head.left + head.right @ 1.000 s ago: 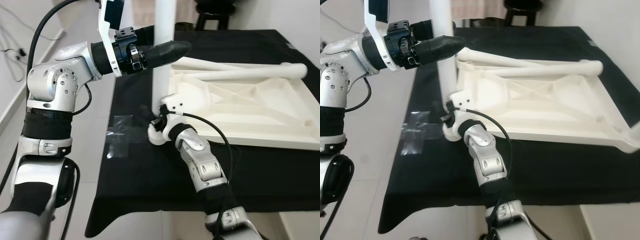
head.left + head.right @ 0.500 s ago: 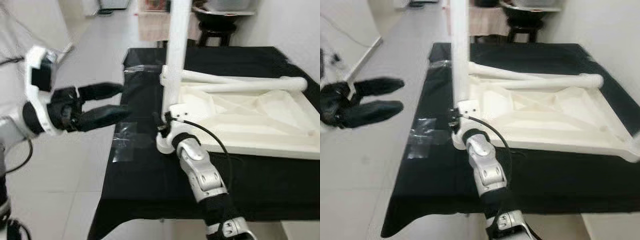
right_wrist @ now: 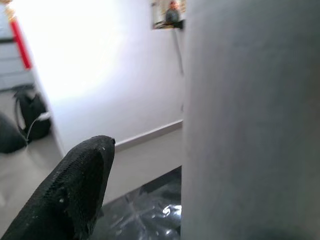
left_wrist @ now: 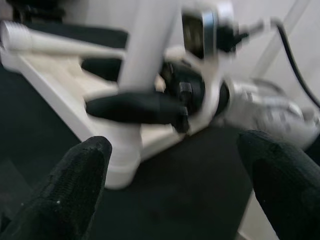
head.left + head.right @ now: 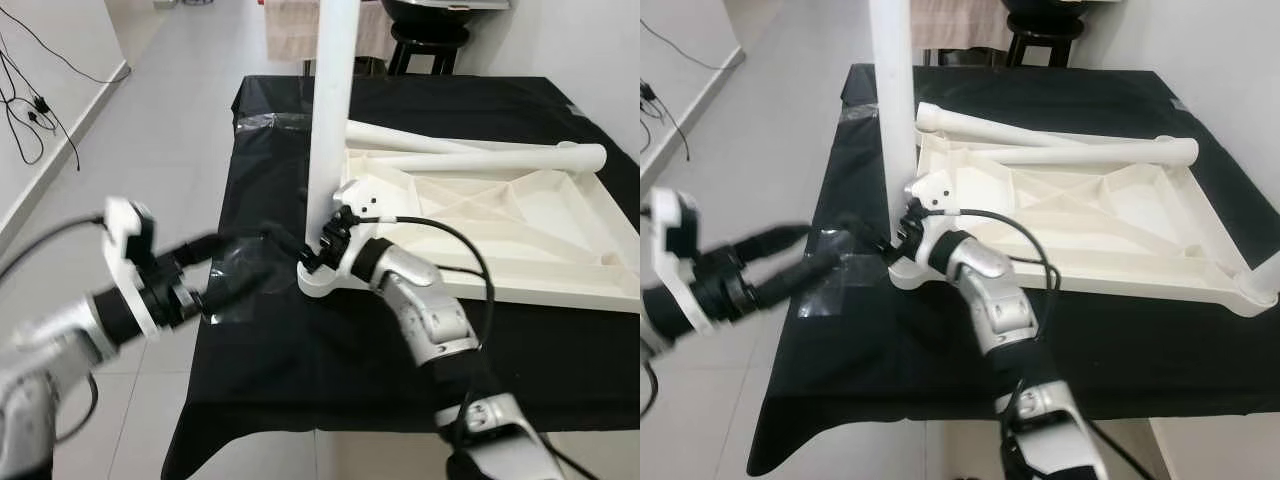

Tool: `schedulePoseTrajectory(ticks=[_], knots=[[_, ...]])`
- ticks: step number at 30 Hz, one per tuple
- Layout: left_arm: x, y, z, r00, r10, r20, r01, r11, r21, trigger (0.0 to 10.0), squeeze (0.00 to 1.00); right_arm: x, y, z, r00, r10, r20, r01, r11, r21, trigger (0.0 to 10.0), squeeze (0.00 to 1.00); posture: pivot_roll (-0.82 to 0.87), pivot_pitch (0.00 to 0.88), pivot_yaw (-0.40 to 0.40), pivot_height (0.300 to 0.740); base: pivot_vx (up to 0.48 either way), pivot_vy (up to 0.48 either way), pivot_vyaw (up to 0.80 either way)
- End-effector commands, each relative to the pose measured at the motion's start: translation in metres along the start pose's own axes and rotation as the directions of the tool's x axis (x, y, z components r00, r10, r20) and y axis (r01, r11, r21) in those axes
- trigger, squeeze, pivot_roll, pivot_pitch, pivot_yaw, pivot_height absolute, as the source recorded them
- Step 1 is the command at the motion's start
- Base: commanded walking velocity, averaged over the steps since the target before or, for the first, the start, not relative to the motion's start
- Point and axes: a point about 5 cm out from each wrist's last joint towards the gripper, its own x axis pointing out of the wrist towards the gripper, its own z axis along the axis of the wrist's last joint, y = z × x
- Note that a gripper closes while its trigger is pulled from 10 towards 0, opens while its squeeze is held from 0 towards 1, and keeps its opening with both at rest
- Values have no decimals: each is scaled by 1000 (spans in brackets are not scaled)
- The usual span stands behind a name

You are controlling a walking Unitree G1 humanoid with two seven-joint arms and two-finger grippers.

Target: Building children table

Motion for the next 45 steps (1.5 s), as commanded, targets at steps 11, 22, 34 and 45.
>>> schedulePoseTrajectory(ticks=[11,22,34,45], knots=[[10,-35,-69,980,130,-148,-116,988,98,0,0,0,-22,-16,970,190,-154,-191,982,11,0,0,151,63,-90,740,0,0,0],[1,-30,-83,942,314,-122,-294,943,155,0,0,-40,-42,-42,956,-6,-295,-13,998,-64,0,0,114,66,-68,740,0,0,0],[7,-51,-93,962,264,-74,-260,964,57,8627,0,-66,27,-75,699,-598,-392,649,761,-2,0,0,56,64,-32,740,0,0,0],[19,-45,-99,969,234,-75,-227,969,95,10000,0,-33,9,-57,792,-503,-346,568,814,117,10000,1000,92,28,-36,740,0,0,0]])
